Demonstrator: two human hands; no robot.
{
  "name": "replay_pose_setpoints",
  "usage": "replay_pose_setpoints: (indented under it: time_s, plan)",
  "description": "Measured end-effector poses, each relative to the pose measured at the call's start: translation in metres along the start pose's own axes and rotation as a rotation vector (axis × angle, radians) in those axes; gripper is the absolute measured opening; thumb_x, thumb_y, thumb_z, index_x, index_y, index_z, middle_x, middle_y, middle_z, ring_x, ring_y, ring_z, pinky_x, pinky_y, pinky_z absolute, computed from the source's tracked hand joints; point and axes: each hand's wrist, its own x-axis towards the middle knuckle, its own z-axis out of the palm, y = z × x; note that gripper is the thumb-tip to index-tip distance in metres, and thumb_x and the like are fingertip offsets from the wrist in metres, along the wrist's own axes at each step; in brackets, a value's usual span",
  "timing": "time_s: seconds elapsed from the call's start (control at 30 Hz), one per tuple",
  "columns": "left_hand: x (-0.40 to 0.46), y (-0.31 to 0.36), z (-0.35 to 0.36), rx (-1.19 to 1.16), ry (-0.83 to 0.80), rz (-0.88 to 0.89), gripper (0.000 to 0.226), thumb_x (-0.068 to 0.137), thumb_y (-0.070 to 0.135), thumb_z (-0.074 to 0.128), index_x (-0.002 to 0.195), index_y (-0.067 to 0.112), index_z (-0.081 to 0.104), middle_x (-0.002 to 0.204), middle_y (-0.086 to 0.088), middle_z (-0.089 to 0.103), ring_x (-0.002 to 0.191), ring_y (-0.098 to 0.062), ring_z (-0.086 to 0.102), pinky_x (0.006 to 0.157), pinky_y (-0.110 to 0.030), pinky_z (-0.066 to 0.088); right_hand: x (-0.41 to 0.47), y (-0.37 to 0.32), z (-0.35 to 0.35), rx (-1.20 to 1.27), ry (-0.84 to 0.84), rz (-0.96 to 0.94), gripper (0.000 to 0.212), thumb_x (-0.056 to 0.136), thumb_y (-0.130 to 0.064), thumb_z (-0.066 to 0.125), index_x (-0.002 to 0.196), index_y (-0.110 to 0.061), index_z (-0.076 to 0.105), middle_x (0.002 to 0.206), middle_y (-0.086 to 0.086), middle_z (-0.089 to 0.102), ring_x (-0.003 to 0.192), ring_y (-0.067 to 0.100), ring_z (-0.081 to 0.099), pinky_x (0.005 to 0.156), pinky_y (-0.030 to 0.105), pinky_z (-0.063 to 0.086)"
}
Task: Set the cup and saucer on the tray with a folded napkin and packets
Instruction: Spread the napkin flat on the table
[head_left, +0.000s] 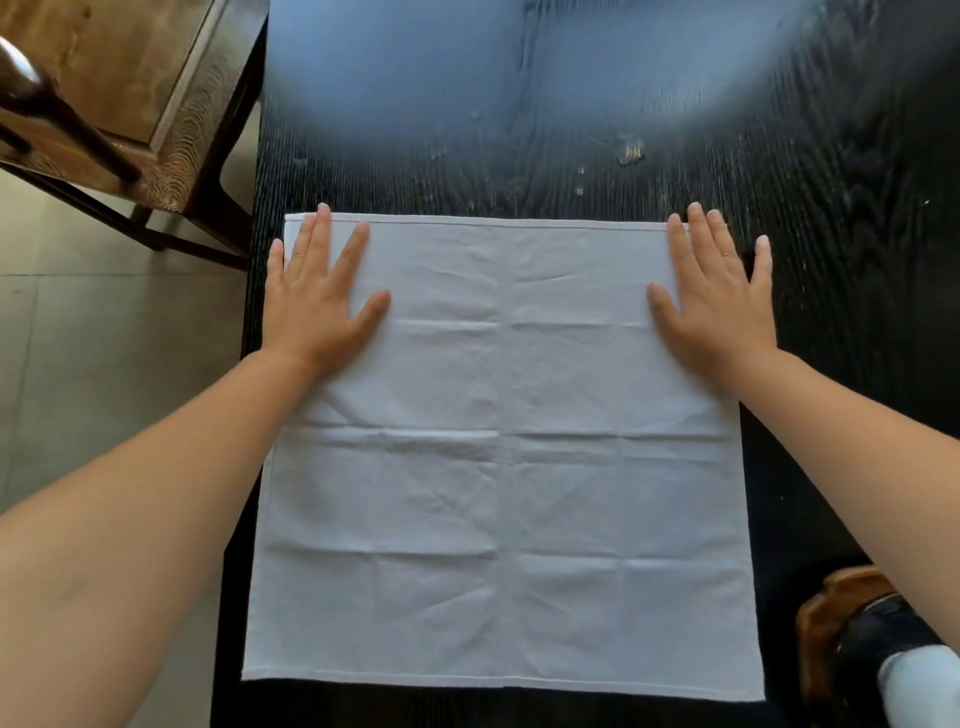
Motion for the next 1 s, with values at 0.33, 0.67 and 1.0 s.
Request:
replay_pose_setpoints:
  time_s: [0.33, 0.67, 1.0]
  plan:
    - [-0.107, 0.058, -0.01, -0.182, 0.073, -0.025, 0.063, 0.092, 0.048, 0.027, 0.148, 0.02, 0.019, 0.157, -0.01, 0.015, 0.145, -0.023, 0.011, 0.113, -0.05, 0.002, -0.089, -0.056, -0.009, 0.156, 0.089, 0.015, 0.064, 0.091, -0.04, 0.03, 0.147, -0.013, 0.013, 0.156, 0.014, 0.012, 0.144, 0.026, 0.008, 0.111, 0.057, 0.007]
    - [-0.308, 0.044, 0.005, -0.177, 0.057, 0.325, 0.032, 0.09, 0.036, 0.05, 0.109, 0.013, 0.059, 0.111, -0.01, 0.066, 0.112, -0.022, 0.052, 0.1, -0.042, 0.038, -0.291, -0.068, 0.014, 0.185, 0.003, -0.385, 0.046, 0.087, -0.042, 0.044, 0.126, -0.019, 0.048, 0.127, 0.008, 0.047, 0.12, 0.026, 0.042, 0.101, 0.043, 0.03]
    - [-0.298, 0.04, -0.004, -0.087, 0.102, 0.375, 0.011, 0.083, 0.004, 0.06, 0.085, 0.007, 0.069, 0.092, -0.005, 0.072, 0.088, -0.023, 0.068, 0.073, -0.031, 0.056, -0.3, -0.065, 0.018, 0.088, 0.079, -0.441, 0.019, 0.085, -0.024, 0.055, 0.096, -0.01, 0.06, 0.116, 0.02, 0.062, 0.115, 0.036, 0.05, 0.09, 0.051, 0.047]
